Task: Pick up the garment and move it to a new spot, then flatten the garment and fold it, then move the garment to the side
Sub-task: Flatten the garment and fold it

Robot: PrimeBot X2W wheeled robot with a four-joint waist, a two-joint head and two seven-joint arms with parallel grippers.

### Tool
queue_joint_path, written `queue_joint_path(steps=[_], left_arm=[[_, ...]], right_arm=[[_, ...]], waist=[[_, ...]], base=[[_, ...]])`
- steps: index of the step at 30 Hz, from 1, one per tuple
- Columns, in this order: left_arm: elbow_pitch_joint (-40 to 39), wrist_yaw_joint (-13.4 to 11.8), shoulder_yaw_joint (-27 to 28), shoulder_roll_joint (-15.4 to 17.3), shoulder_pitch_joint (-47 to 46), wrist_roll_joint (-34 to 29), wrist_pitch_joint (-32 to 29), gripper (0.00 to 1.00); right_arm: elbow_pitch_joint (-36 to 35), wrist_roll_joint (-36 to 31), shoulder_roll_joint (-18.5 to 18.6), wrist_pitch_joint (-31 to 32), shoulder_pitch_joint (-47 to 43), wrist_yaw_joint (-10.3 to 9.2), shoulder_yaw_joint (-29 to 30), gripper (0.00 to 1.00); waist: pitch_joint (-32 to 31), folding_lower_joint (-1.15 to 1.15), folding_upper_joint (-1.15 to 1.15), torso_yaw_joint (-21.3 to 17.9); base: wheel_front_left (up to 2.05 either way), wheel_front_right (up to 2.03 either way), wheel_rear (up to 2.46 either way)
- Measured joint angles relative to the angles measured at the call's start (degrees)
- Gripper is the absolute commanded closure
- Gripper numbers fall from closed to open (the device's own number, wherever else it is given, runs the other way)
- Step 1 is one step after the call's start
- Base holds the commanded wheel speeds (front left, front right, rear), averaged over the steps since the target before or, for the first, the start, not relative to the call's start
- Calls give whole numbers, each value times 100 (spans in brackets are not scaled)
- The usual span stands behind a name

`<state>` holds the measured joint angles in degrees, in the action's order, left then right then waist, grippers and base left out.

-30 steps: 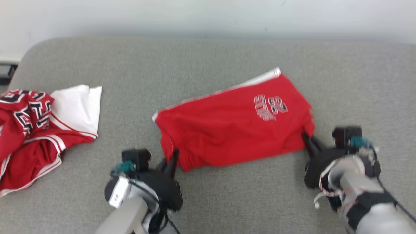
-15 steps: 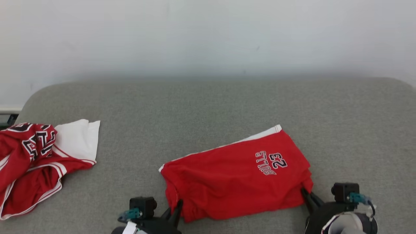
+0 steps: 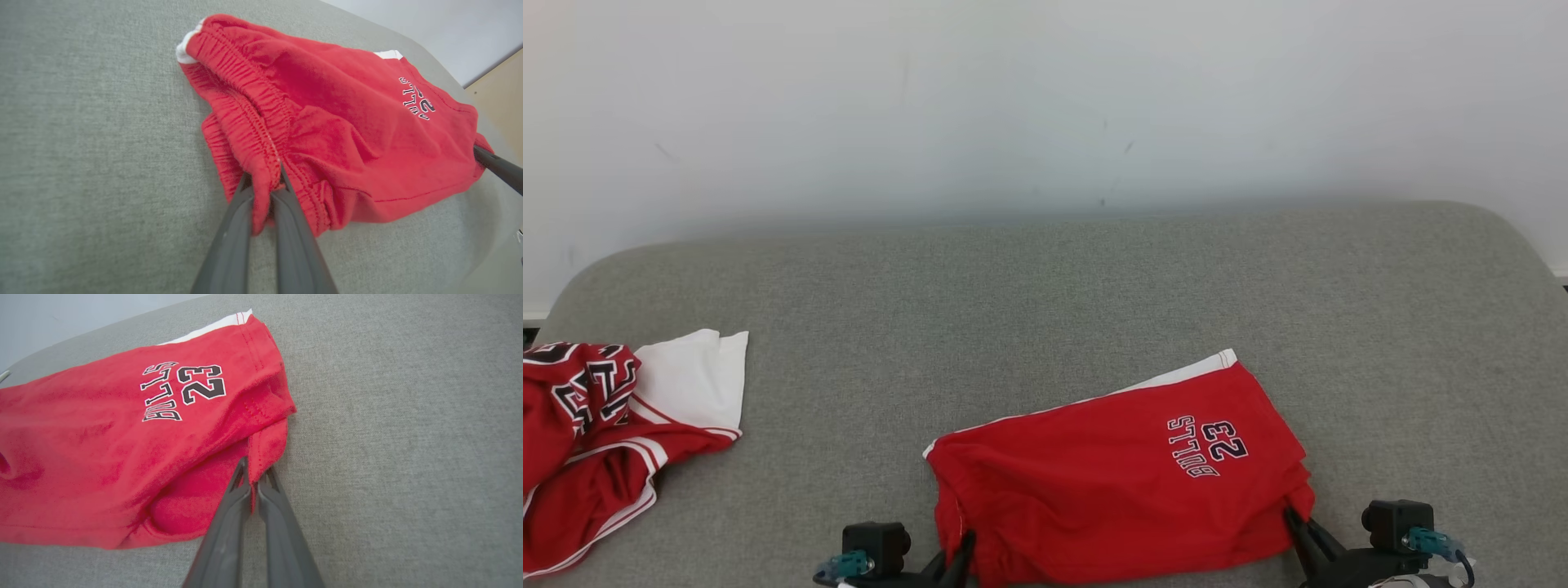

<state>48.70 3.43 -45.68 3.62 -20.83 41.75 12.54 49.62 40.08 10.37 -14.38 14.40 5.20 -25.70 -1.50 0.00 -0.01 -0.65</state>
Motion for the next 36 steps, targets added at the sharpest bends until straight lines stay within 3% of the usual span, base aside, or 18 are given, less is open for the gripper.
queue_joint_path(steps=[3, 4, 5, 6, 7, 15, 20, 24, 26, 36], left_arm=[[3, -47, -1, 2, 80, 7, -54, 100], [4, -51, -1, 8, 80, 7, -78, 100], [5, -66, -3, 8, 79, 7, -105, 85], [4, -91, 0, 8, 80, 7, -116, 5], [0, -100, 15, 8, 80, 10, -116, 0], [-453, -199, 405, 248, 245, 291, 40, 0], [-851, -393, 525, 485, 314, 210, 120, 0], [-1179, -673, 633, 632, 322, -4, 164, 0], [-1429, -868, 765, 688, 448, -134, 172, 0], [-2312, -1056, 1497, 962, 1191, -613, 179, 0]], right_arm=[[-130, -37, 34, 0, -15, -23, 10, 100], [-160, -38, 38, 0, -26, -29, 21, 84], [-193, -38, 38, 0, -47, -62, 45, 0], [-233, -37, 40, 0, -87, -70, 68, 0], [-281, -37, 44, 0, -129, -88, 101, 0], [-903, 112, 232, -1, -238, -119, 424, 0], [-1372, 37, 353, -3, -318, -192, 523, 0], [-1856, -194, 458, -10, -397, -336, 598, 0], [-2197, -452, 564, -25, -452, -498, 656, 0], [-2943, -643, 606, -25, -1020, -894, 1026, 0]], waist=[[16, 0, 0, -19], [20, 0, 0, -23], [25, 0, 0, -27], [30, 0, 0, -30], [36, 0, 0, -34], [28, 1, 1, -66], [-14, 1, 1, -103], [-58, 0, 1, -140], [-74, 0, 1, -158], [-82, 0, 1, -196]], base=[[0, 0, 0], [0, 0, 0], [0, 0, 0], [0, 0, 0], [0, 0, 0], [0, 0, 0], [0, 0, 0], [0, 0, 0], [0, 0, 0], [0, 0, 0]])
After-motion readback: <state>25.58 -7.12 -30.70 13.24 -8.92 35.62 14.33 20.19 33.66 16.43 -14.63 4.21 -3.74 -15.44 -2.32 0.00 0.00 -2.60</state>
